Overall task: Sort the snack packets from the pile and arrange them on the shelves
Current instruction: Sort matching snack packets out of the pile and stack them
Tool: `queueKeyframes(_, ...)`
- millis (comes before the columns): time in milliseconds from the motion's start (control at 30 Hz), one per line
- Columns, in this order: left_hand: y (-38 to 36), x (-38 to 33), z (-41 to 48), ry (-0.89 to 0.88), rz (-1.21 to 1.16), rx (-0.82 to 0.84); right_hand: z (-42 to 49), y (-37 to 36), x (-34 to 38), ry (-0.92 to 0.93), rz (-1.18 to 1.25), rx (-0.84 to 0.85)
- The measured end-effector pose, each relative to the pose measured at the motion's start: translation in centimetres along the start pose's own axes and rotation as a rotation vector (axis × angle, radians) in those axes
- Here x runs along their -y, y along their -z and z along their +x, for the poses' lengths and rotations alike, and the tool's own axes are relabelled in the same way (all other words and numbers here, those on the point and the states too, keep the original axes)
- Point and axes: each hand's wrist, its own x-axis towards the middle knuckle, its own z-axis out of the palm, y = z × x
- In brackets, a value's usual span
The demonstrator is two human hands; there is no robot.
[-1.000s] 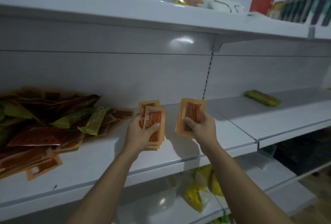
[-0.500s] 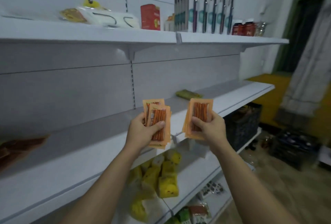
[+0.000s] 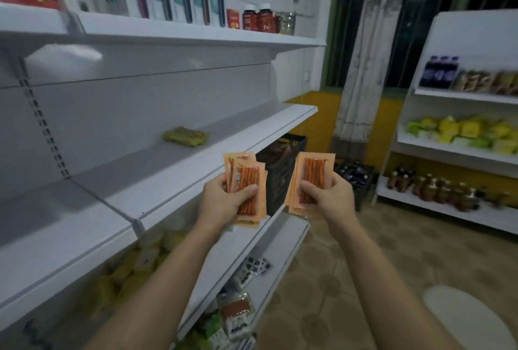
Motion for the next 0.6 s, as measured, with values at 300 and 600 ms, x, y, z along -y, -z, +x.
queueKeyframes(300, -9.9, 2.1, 5.2, 0.038, -0.01, 0.232, 4.4, 7.7, -2.6, -0.061, -0.074, -0.194)
queueKeyframes(600, -17.9, 5.3, 15.7, 0.051, -0.048, 0.317, 15.3, 9.2, -5.2, -0.048, -0.149, -0.27)
